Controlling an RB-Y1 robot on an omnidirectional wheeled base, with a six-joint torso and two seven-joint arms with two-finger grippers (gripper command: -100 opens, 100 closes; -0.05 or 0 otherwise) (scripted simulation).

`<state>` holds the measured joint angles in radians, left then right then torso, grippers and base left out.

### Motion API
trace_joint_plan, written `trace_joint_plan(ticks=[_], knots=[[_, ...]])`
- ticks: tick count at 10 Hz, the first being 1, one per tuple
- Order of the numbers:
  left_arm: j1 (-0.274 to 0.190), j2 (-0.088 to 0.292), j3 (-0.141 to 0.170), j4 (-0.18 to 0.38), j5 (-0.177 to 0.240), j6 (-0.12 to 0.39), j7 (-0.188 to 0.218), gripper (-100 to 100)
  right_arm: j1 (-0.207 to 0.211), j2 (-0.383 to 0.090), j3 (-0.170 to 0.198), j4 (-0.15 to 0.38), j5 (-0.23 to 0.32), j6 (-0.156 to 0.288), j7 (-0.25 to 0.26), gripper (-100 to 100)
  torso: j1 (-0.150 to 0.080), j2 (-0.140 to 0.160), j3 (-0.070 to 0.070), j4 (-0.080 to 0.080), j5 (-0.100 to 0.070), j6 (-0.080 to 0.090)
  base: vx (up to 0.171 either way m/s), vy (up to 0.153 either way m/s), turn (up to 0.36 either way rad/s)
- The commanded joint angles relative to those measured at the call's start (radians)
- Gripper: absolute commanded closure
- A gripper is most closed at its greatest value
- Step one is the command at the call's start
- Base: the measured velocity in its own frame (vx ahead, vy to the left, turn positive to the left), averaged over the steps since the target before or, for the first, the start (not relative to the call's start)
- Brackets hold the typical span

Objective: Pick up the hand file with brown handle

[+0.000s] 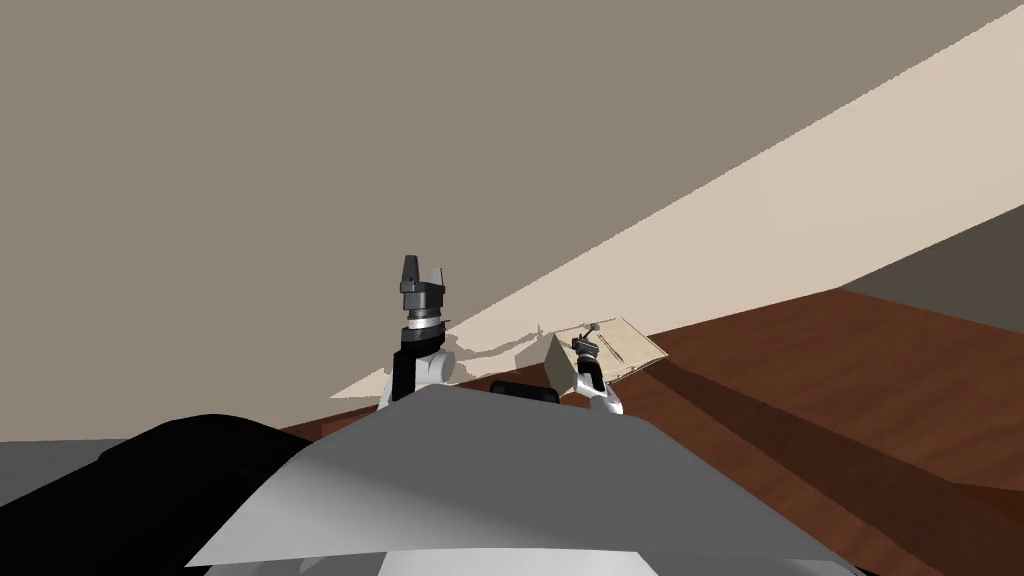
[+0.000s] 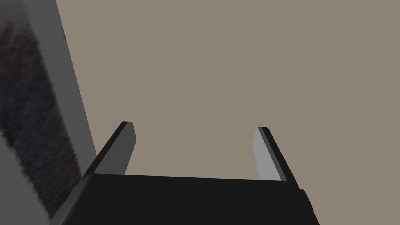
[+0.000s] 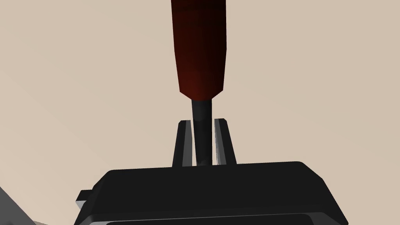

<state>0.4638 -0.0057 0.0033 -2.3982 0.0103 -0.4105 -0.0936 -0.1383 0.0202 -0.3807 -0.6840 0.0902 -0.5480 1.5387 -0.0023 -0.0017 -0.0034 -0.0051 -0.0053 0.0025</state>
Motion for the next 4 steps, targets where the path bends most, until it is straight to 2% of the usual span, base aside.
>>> trace_joint_plan(ticks=[1, 2, 3, 4], knots=[[0.0, 0.0, 0.0, 0.0, 0.0, 0.0, 0.0, 0, -0.04, -0.007, 0.003, 0.05, 0.014, -0.024, -0.001, 100, 0.0, 0.0, 0.0, 0.0, 0.0, 0.0, -0.007, 0.015, -0.219], [0.0, 0.0, 0.0, 0.0, 0.0, 0.0, 0.0, 0, -0.04, -0.007, 0.003, 0.067, 0.014, -0.024, -0.001, 100, 0.0, 0.0, 0.0, 0.0, 0.0, -0.001, -0.003, 0.005, 0.012], [0.0, 0.0, 0.0, 0.0, 0.0, 0.0, 0.0, 0, -0.031, -0.006, 0.004, 0.047, 0.014, -0.018, -0.003, 100, -0.001, -0.001, -0.001, 0.0, -0.001, -0.002, -0.001, 0.0, 0.016], [0.0, 0.0, 0.0, 0.0, 0.0, 0.0, 0.0, 0, -0.032, -0.006, 0.004, 0.049, 0.014, -0.018, -0.003, 0, -0.001, -0.001, -0.001, 0.0, -0.001, -0.001, 0.0, 0.0, 0.0]])
